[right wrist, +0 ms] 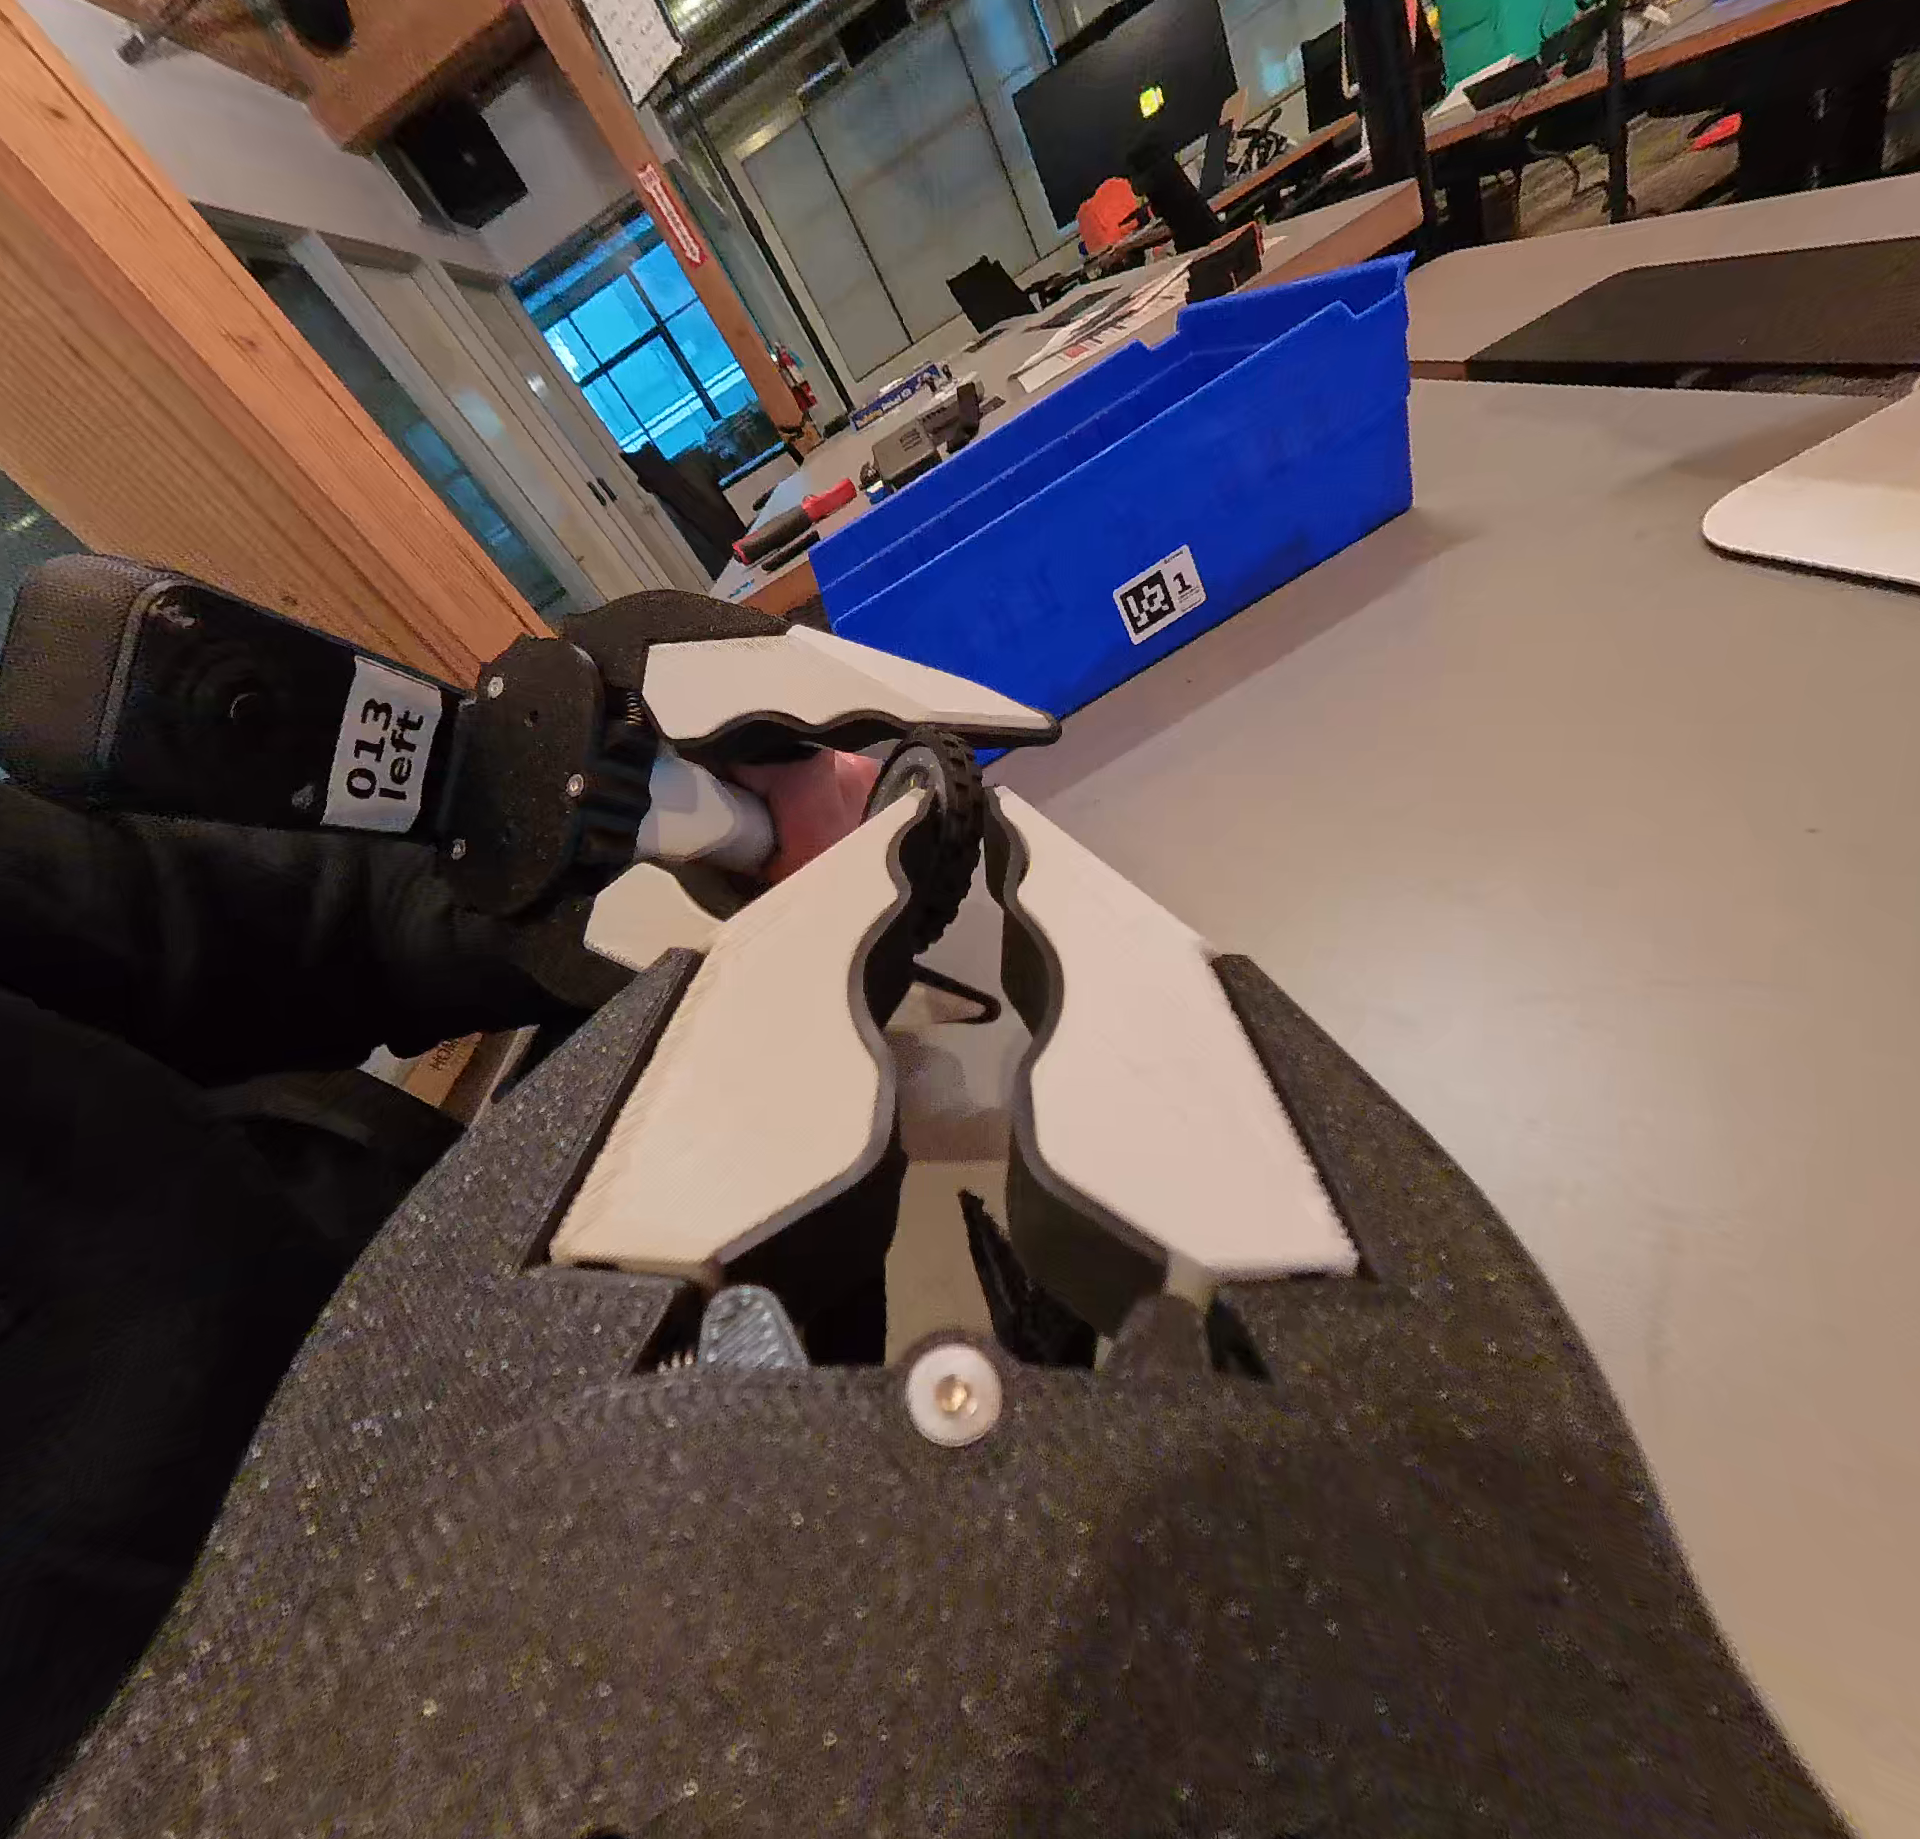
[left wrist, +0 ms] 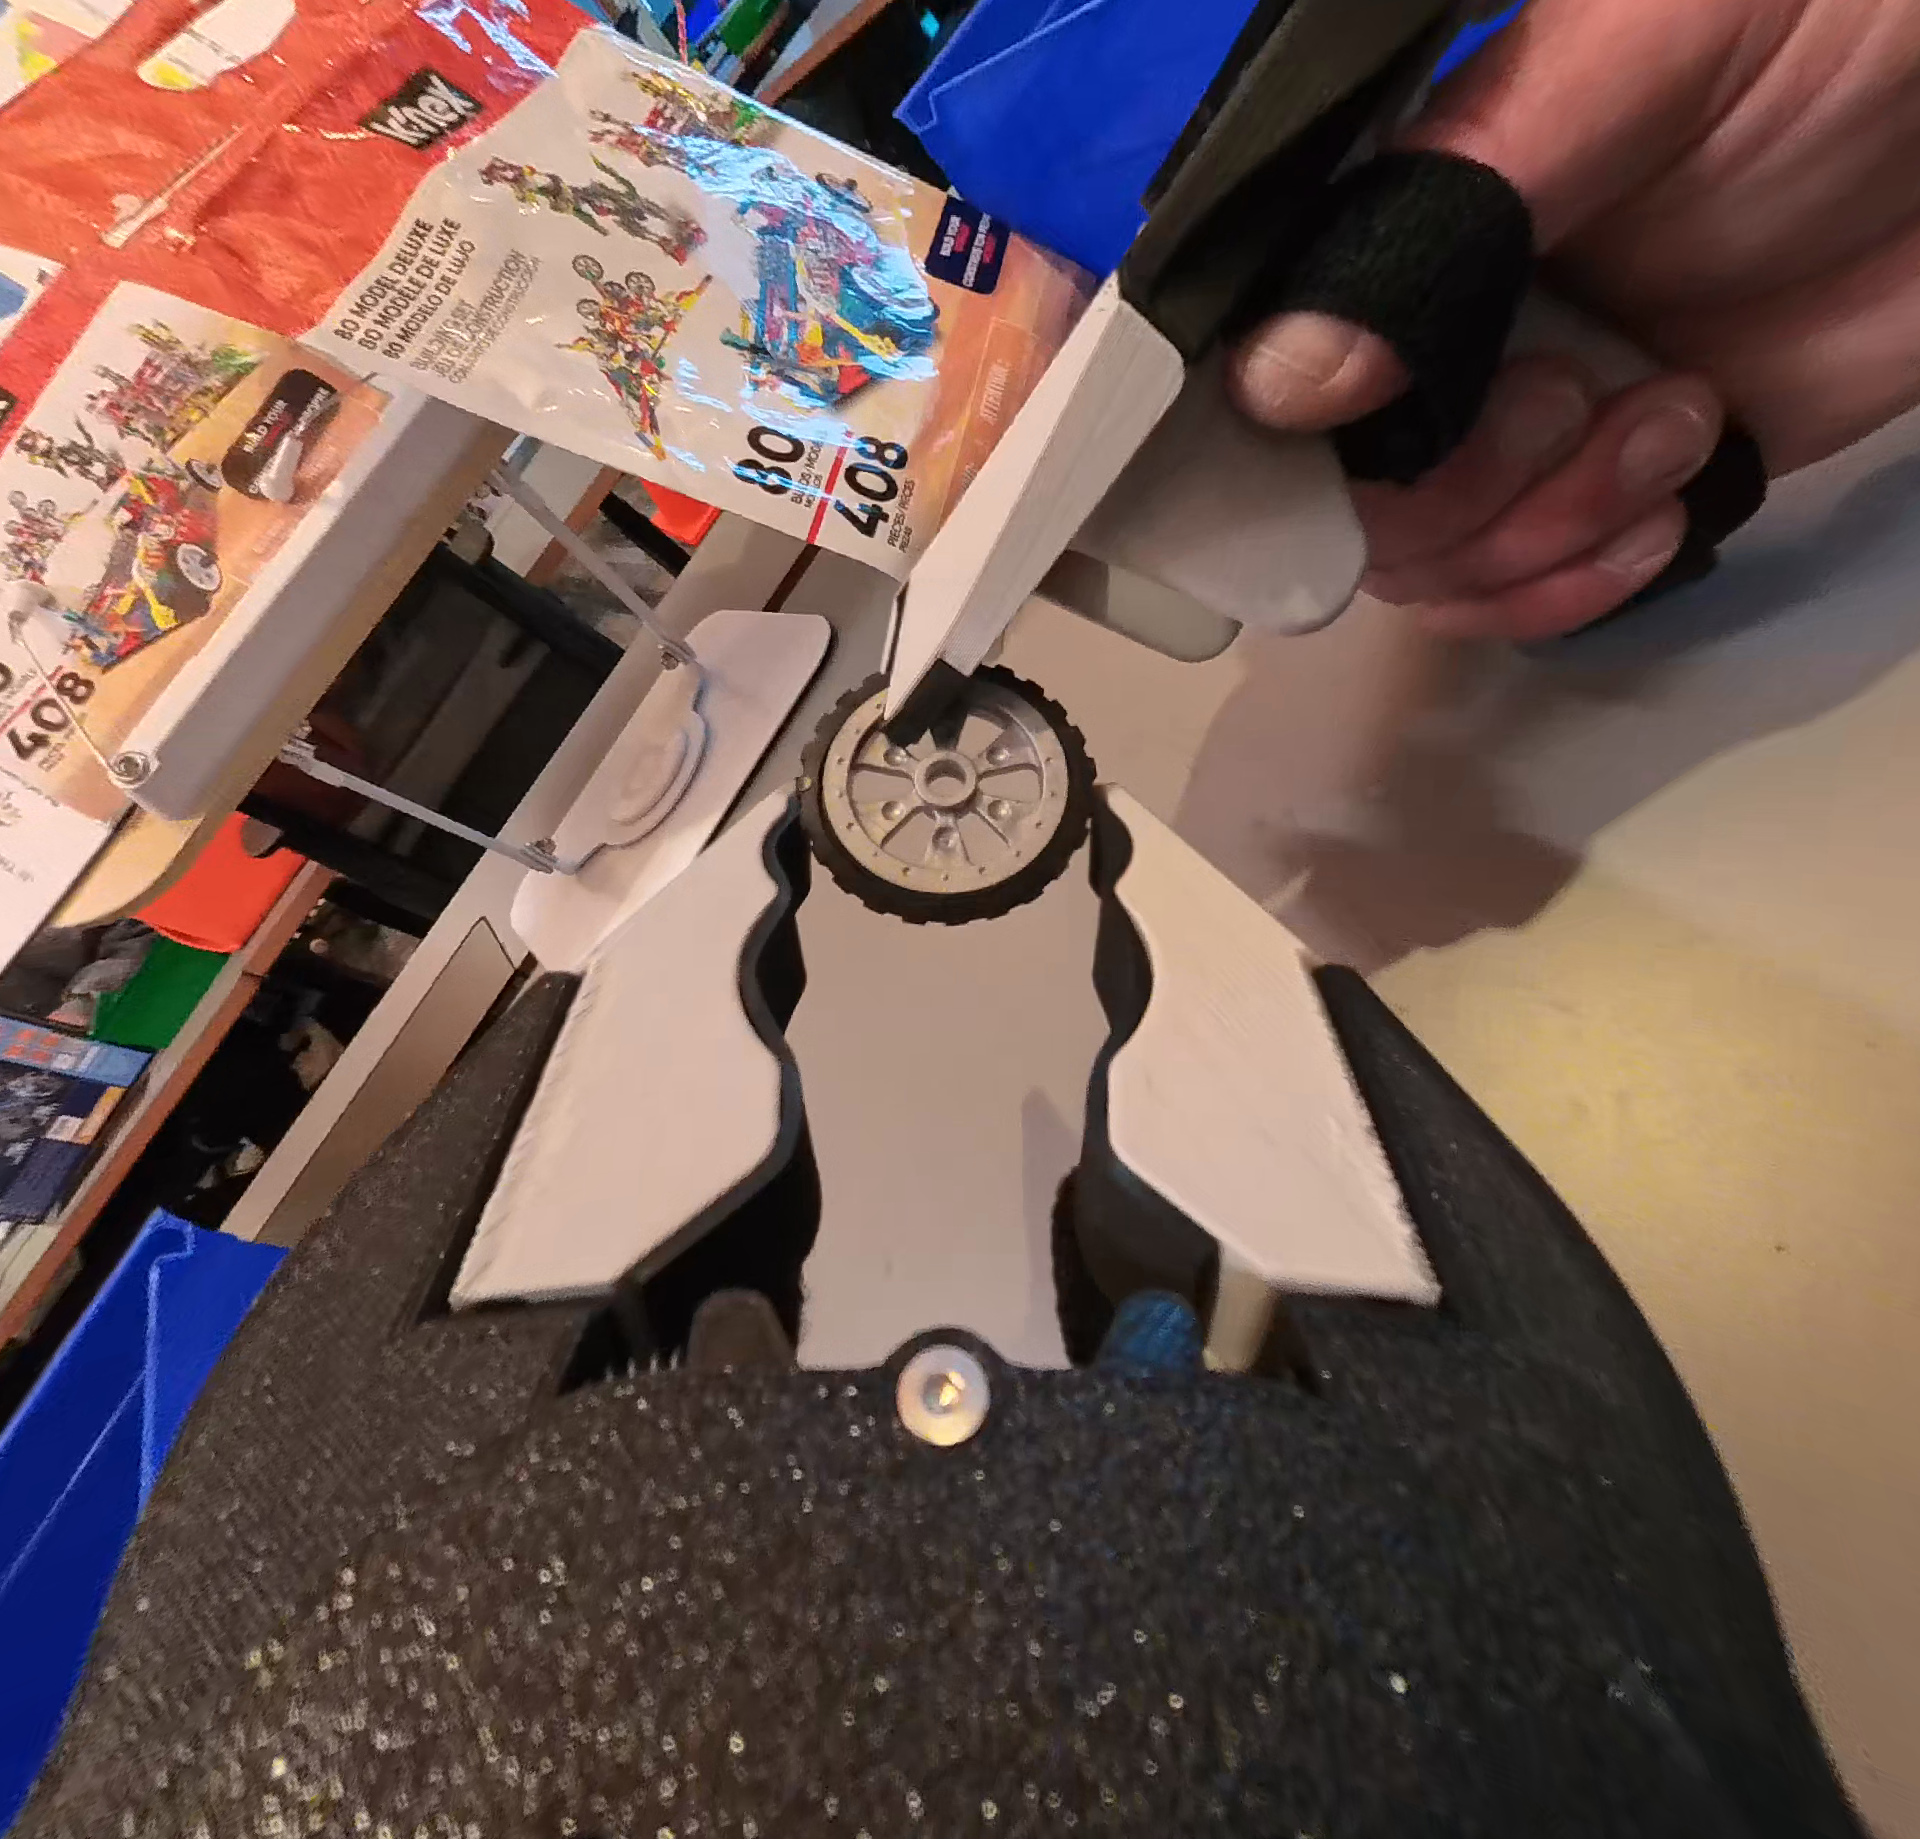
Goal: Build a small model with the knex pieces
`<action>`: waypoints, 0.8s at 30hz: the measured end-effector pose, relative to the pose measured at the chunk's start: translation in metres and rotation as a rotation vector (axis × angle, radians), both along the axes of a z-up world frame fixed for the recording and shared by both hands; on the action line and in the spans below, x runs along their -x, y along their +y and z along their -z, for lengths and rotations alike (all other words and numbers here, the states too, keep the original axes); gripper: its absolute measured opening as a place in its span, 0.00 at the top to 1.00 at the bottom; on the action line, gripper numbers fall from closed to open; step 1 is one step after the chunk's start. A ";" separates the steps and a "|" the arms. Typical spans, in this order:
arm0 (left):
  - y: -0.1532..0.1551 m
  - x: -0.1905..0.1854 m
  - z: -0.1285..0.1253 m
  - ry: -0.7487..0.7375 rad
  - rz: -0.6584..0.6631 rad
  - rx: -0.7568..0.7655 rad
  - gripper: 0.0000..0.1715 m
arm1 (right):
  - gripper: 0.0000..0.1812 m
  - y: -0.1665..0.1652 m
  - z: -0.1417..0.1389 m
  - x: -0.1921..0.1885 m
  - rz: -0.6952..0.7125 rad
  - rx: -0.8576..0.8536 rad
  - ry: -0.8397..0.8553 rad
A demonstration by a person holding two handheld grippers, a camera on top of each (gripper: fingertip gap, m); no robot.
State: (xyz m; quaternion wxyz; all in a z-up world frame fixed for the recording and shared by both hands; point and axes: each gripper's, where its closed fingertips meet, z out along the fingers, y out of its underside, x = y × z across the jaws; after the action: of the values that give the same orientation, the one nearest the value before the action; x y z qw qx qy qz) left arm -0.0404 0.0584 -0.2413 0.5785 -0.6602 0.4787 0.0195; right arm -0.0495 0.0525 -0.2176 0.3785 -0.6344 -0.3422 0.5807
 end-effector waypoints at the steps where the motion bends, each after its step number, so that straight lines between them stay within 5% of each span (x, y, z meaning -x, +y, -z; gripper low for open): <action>1: 0.000 -0.001 -0.001 -0.009 0.004 0.000 0.70 | 0.96 0.000 -0.001 -0.001 -0.001 0.009 0.009; 12: 0.004 0.004 -0.007 0.185 -0.056 -0.130 0.73 | 0.96 -0.001 -0.008 -0.001 0.073 -0.084 -0.041; 21: -0.027 -0.009 0.016 0.360 0.304 -0.016 0.72 | 0.91 -0.028 0.012 0.000 -0.160 -0.123 -0.167; 24: -0.025 -0.011 0.017 0.374 0.311 -0.029 0.71 | 0.95 -0.030 0.016 0.001 -0.176 -0.121 -0.180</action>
State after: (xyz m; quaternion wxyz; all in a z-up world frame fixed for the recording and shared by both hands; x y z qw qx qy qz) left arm -0.0294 0.0338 -0.2579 0.4853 -0.5551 0.6729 0.0589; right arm -0.0501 0.0224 -0.2333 0.3314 -0.6275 -0.4635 0.5306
